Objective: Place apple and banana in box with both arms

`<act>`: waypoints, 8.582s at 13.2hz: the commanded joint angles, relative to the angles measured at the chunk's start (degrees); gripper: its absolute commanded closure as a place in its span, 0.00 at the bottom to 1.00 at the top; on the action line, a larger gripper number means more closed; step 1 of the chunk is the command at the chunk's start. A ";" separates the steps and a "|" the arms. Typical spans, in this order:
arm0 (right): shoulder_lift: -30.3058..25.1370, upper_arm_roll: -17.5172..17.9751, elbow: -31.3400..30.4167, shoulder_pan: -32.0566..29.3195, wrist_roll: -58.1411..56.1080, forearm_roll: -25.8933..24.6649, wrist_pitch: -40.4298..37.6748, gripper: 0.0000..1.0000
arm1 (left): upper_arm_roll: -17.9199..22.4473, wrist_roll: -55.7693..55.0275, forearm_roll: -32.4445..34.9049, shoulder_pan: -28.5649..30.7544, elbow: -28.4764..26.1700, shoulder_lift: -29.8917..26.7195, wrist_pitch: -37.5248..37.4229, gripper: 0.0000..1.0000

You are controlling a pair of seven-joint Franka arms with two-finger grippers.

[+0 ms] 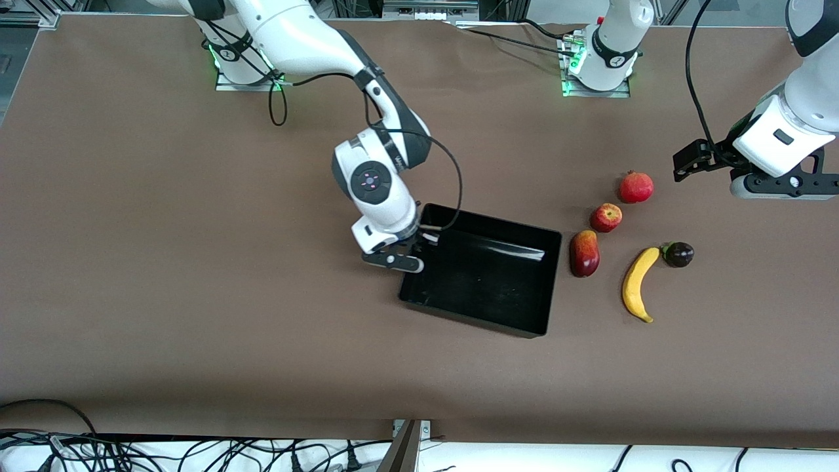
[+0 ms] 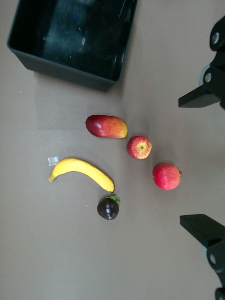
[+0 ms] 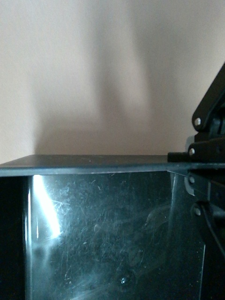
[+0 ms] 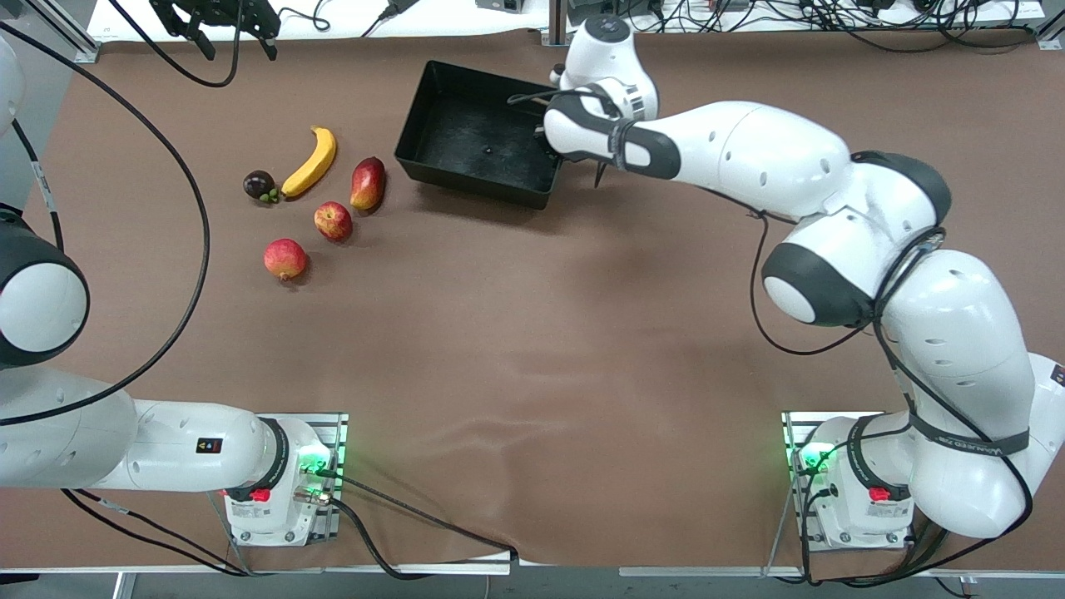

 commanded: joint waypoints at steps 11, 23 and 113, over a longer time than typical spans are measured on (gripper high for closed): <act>3.59 1.35 4.00 0.28 -8.95 1.41 -0.20 0.12 | -0.08 9.25 -0.06 1.12 -22.60 8.43 22.23 0.00; -19.41 -16.38 1.65 -1.56 -23.51 -1.75 -28.92 0.00 | -0.34 9.70 -0.15 0.59 -43.92 13.61 57.08 0.59; -45.80 6.63 -23.24 -34.34 -34.61 -25.30 -23.76 0.00 | -1.42 -3.47 0.03 0.61 -5.05 -4.66 3.64 0.00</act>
